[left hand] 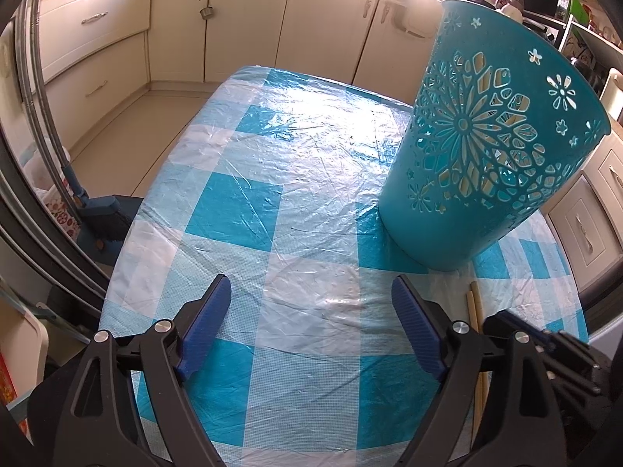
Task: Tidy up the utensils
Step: 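Lower the left tool onto another loose chopstick and close it, then lift the chopstick with the left tool over the basket and release it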
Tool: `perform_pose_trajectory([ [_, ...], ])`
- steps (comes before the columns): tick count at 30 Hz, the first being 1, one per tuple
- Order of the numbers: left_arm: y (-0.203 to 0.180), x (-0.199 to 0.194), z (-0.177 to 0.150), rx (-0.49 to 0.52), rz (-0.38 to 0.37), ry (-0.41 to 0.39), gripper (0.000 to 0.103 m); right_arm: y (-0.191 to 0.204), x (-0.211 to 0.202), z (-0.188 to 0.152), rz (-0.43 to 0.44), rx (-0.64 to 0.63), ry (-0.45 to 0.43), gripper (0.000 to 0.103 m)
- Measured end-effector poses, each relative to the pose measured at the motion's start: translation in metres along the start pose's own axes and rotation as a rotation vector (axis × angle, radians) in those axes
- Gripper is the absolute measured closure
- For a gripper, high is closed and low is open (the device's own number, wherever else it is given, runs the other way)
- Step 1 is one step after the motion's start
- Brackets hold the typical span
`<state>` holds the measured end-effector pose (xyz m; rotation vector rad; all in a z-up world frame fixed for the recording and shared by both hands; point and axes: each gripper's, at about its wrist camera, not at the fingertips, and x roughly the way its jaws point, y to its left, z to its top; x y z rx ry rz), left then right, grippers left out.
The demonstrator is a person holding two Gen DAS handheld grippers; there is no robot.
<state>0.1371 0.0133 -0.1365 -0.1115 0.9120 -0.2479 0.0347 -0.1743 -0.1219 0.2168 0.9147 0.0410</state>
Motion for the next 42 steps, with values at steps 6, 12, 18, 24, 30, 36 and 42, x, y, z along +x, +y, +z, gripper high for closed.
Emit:
perform_pose_trajectory([
  [6, -0.001, 0.001, 0.000, 0.008, 0.007, 0.004, 0.021, 0.000, -0.005, -0.007, -0.023, -0.089, 0.012, 0.095],
  [12, -0.028, -0.010, -0.009, 0.089, -0.037, 0.039, 0.021, -0.026, -0.019, -0.020, -0.027, -0.119, 0.019, 0.097],
  [18, -0.086, -0.012, -0.023, 0.265, -0.039, 0.073, 0.022, -0.054, -0.030, -0.025, 0.012, -0.054, 0.004, 0.097],
  [24, -0.109, 0.002, -0.033, 0.335, 0.015, 0.121, 0.047, -0.057, -0.031, -0.025, 0.024, -0.053, -0.006, 0.097],
  [30, -0.117, -0.003, -0.036, 0.367, -0.039, 0.125, 0.097, -0.058, -0.029, -0.022, 0.036, -0.054, -0.009, 0.097],
  [36, -0.089, -0.029, -0.025, 0.291, -0.174, 0.130, 0.098, -0.051, -0.022, -0.013, 0.016, -0.082, 0.008, 0.097],
  [42, -0.046, -0.098, 0.009, 0.198, -0.344, 0.029, 0.098, -0.050, -0.018, -0.011, 0.019, -0.091, 0.004, 0.097],
])
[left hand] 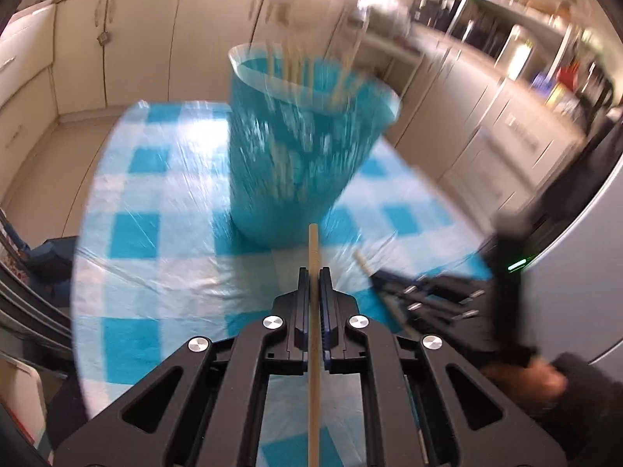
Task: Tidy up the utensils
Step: 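Lift the chopstick with the left tool over the basket and release it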
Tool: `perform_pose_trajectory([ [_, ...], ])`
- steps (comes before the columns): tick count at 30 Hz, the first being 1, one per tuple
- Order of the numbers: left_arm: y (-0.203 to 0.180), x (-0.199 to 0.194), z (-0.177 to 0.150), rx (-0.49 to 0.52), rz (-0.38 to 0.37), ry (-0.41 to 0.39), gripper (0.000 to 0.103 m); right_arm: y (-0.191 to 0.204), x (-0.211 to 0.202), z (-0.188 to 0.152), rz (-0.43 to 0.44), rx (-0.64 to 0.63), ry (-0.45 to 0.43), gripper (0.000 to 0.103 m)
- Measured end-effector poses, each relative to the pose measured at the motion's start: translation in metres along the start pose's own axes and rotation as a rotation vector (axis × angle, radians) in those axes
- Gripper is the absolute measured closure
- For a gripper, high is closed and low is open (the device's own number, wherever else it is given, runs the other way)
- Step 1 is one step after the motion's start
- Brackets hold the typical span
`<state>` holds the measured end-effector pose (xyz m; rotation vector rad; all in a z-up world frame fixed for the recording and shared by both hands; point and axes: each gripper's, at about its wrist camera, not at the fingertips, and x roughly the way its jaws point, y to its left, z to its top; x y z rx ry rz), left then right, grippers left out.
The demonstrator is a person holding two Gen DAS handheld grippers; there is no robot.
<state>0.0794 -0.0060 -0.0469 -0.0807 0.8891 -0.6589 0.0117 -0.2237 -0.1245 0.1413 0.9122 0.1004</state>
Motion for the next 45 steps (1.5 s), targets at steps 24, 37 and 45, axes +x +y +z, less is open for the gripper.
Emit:
perform_pose_trajectory([
  [24, -0.039, -0.001, 0.181, -0.009, 0.206, -0.632, 0.098, -0.016, 0.000, 0.001, 0.077, 0.076, -0.011, 0.097],
  [37, -0.034, 0.033, 0.162, 0.046, 0.252, -0.528, 0.098, -0.018, 0.000, 0.002, 0.093, 0.092, -0.011, 0.097],
  [45, -0.028, 0.015, 0.142, 0.064, 0.289, -0.466, 0.074, -0.014, 0.000, 0.002, 0.080, 0.071, -0.006, 0.096],
])
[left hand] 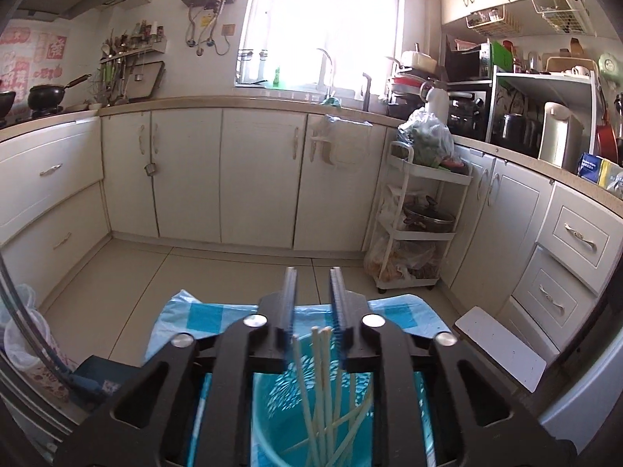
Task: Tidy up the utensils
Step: 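Grasp a chopstick with the right tool and drop it into the basket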
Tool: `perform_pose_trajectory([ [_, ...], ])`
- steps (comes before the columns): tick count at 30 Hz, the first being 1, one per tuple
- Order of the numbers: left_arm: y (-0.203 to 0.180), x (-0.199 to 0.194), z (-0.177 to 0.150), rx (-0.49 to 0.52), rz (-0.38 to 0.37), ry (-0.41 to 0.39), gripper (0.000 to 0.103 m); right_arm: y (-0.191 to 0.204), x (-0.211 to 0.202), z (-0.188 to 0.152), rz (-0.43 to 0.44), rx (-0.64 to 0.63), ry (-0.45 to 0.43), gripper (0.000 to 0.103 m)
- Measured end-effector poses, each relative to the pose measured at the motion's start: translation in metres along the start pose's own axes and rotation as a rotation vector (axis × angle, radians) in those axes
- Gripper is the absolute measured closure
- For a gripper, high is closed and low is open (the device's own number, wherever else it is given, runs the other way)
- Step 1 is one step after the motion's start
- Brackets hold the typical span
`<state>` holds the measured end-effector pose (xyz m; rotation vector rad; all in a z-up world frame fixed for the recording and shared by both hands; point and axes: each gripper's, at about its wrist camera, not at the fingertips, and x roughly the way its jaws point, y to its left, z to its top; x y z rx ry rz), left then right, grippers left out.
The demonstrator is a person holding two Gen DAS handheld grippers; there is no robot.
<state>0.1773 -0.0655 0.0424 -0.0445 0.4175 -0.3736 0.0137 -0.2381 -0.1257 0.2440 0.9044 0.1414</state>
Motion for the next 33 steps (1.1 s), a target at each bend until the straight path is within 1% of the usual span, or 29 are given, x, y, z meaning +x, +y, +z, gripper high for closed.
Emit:
perform_pose_trajectory([
  [1, 0.005, -0.009, -0.002, -0.010, 0.013, -0.009, 0.062, 0.002, 0.000, 0.000, -0.008, -0.009, 0.001, 0.096],
  [3, 0.016, -0.025, -0.006, -0.032, 0.035, -0.029, 0.054, 0.007, 0.000, 0.000, -0.034, -0.038, 0.003, 0.096],
  [5, 0.028, -0.038, -0.013, -0.057, 0.045, -0.025, 0.052, 0.016, 0.001, -0.001, -0.082, -0.090, 0.004, 0.097],
  [7, 0.042, -0.048, -0.023, -0.084, 0.058, -0.013, 0.050, 0.022, 0.002, -0.001, -0.110, -0.132, 0.004, 0.097],
  [9, 0.057, -0.056, -0.040, -0.110, 0.075, 0.016, 0.050, 0.022, 0.000, -0.002, -0.102, -0.134, 0.011, 0.097],
  [11, 0.070, -0.060, -0.060, -0.132, 0.091, 0.053, 0.049, 0.016, -0.007, -0.002, -0.043, -0.085, 0.011, 0.097],
  [12, 0.077, -0.061, -0.070, -0.148, 0.096, 0.076, 0.049, 0.013, -0.015, -0.001, 0.002, -0.050, -0.002, 0.097],
  [14, 0.087, -0.061, -0.088, -0.174, 0.102, 0.116, 0.049, 0.010, -0.035, 0.003, 0.082, 0.000, -0.045, 0.097],
  [16, 0.095, -0.061, -0.107, -0.187, 0.115, 0.159, 0.049, 0.010, -0.060, 0.015, 0.167, 0.045, -0.113, 0.097],
  [18, 0.100, -0.062, -0.120, -0.203, 0.116, 0.183, 0.049, 0.016, -0.093, 0.039, 0.252, 0.069, -0.213, 0.097],
  [20, 0.101, -0.065, -0.129, -0.212, 0.112, 0.200, 0.049, 0.026, -0.119, 0.070, 0.312, 0.066, -0.318, 0.098],
  [23, 0.096, -0.071, -0.132, -0.205, 0.106, 0.198, 0.049, 0.048, -0.142, 0.113, 0.361, 0.027, -0.440, 0.100],
  [25, 0.095, -0.076, -0.131, -0.206, 0.099, 0.191, 0.049, 0.063, -0.149, 0.142, 0.387, 0.001, -0.496, 0.100],
  [28, 0.095, -0.077, -0.130, -0.219, 0.092, 0.186, 0.046, 0.080, -0.145, 0.166, 0.367, -0.042, -0.527, 0.100],
  [31, 0.096, -0.063, -0.138, -0.220, 0.096, 0.227, 0.045, 0.082, -0.131, 0.170, 0.353, -0.036, -0.466, 0.100],
  [33, 0.098, -0.054, -0.147, -0.238, 0.087, 0.259, 0.045, 0.076, -0.125, 0.157, 0.341, -0.032, -0.410, 0.100],
])
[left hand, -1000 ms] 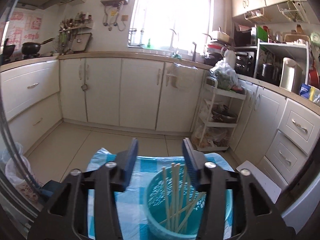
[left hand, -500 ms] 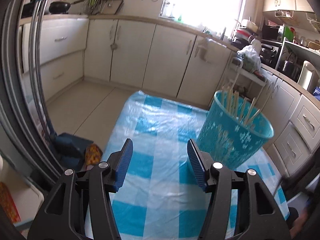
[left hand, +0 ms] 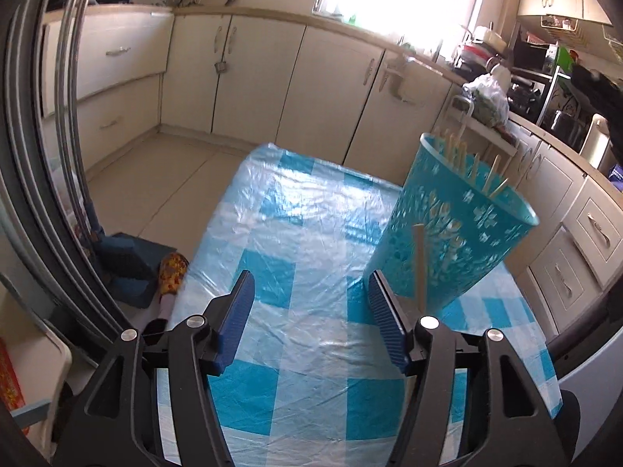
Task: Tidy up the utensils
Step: 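Grasp a chopstick with the right tool and drop it into the basket, then lower the right tool onto the last chopstick and close it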
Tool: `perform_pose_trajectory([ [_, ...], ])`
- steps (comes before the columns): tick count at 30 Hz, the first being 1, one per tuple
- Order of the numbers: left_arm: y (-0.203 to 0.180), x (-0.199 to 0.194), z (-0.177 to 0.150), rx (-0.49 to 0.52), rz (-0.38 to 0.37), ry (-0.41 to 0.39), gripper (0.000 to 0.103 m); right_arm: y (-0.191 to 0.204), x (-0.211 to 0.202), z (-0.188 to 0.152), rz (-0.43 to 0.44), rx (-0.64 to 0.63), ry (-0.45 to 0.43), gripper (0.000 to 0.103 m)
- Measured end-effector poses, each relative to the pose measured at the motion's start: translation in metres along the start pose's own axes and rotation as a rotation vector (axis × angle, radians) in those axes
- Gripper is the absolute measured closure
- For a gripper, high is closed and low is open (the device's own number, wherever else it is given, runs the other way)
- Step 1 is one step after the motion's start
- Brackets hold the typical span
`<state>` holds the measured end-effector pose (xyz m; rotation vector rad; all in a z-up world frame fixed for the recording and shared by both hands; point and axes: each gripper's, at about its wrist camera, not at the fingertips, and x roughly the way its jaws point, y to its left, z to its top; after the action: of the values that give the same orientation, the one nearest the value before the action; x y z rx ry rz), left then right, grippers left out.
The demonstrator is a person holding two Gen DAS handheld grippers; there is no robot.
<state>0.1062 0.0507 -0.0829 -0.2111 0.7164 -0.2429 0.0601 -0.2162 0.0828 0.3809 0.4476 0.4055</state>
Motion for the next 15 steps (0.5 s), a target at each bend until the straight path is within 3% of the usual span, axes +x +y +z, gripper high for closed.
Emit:
perform_pose_trajectory([
  [1, 0.004, 0.005, -0.003, -0.021, -0.003, 0.019, 0.045, 0.000, 0.000, -0.012, -0.008, 0.001, 0.041, 0.095],
  [2, 0.007, 0.008, -0.005, -0.037, -0.003, 0.025, 0.045, 0.000, 0.002, -0.029, -0.012, 0.007, 0.108, 0.072],
  [4, 0.019, 0.012, -0.009, -0.081, 0.000, 0.041, 0.045, 0.002, 0.009, -0.060, -0.022, 0.003, 0.205, 0.053],
  [6, 0.028, 0.015, -0.011, -0.105, 0.015, 0.047, 0.045, 0.007, 0.026, -0.102, -0.063, -0.037, 0.339, 0.054],
  [7, 0.032, 0.015, -0.012, -0.116, 0.022, 0.047, 0.045, 0.007, 0.038, -0.125, -0.114, -0.057, 0.408, 0.061],
  [10, 0.040, 0.016, -0.014, -0.135, 0.041, 0.042, 0.045, -0.004, 0.071, -0.162, -0.166, 0.016, 0.506, 0.074],
  [15, 0.046, 0.019, -0.019, -0.153, 0.046, 0.040, 0.045, 0.002, 0.114, -0.181, -0.289, -0.039, 0.494, 0.076],
])
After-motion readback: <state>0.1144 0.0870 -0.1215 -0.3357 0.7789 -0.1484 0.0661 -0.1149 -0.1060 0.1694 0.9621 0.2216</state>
